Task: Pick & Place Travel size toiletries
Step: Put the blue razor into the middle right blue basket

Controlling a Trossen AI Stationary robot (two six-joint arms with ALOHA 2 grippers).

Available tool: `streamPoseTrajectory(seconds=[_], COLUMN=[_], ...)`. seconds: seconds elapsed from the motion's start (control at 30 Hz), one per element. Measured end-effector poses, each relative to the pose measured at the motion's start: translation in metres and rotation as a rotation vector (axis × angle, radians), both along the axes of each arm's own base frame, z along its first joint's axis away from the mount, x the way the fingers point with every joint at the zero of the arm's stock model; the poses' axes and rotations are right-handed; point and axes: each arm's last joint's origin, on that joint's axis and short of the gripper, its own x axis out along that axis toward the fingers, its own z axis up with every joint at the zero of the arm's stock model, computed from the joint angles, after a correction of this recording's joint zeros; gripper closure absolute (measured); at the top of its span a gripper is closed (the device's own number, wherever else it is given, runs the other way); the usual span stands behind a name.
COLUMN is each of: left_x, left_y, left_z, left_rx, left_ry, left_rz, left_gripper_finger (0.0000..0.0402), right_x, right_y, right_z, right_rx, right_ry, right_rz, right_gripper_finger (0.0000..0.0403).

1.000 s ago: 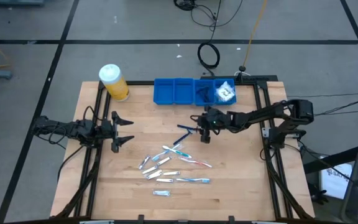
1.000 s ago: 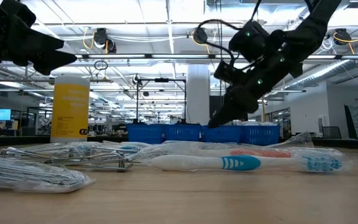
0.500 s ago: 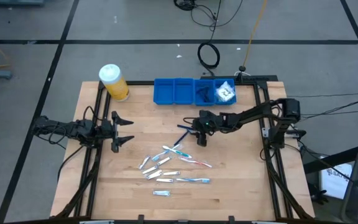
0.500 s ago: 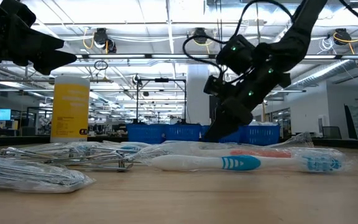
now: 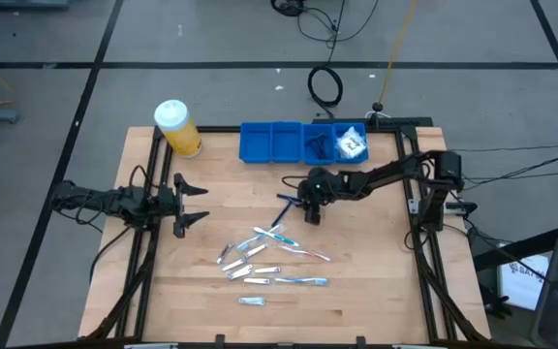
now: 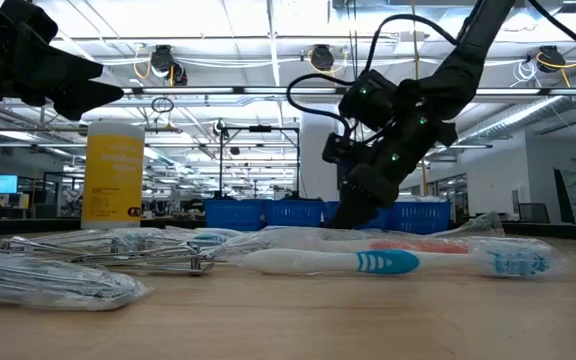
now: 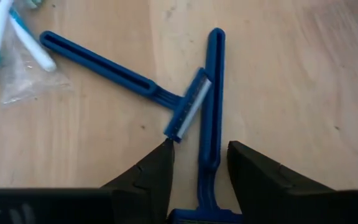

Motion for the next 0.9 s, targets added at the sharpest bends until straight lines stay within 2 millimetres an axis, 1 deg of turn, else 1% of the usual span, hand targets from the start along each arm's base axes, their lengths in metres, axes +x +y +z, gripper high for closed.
streamPoseTrajectory(seconds=[0.13,0.37,0.43,0.5,0.67,0.8,0.9], left_x=[0.000,0.000,0.000,0.000,0.000,0.000,0.000], left_y=[0.000,0.000,0.000,0.000,0.000,0.000,0.000], left_z=[0.000,0.000,0.000,0.000,0.000,0.000,0.000], left_rx=[0.000,0.000,0.000,0.000,0.000,0.000,0.000], left_ry=[0.000,0.000,0.000,0.000,0.000,0.000,0.000], left_rz=[0.000,0.000,0.000,0.000,0.000,0.000,0.000], left_gripper_finger=[0.0091,0.0091,0.0092,0.0091,0.0092,0.0091,0.0091], right_x=[-0.006,-0.011,-0.012,-0.013,-0.015,-0.022,-0.025], right_y=[-0.005,-0.005,-0.005,-0.005,-0.005,-0.001,0.003], right_z=[-0.003,-0.006,-0.007,-0.007,0.007,0.030,0.054], right_rx=[0.008,-0.001,-0.010,-0.016,-0.056,-0.083,-0.095], right_ry=[0.065,0.116,0.131,0.137,0.114,0.084,-0.008], right_rz=[-0.007,0.032,0.051,0.062,0.073,0.074,0.065], right_gripper_finger=[0.0298,0.0365,0.0375,0.0375,0.0375,0.0380,0.0380])
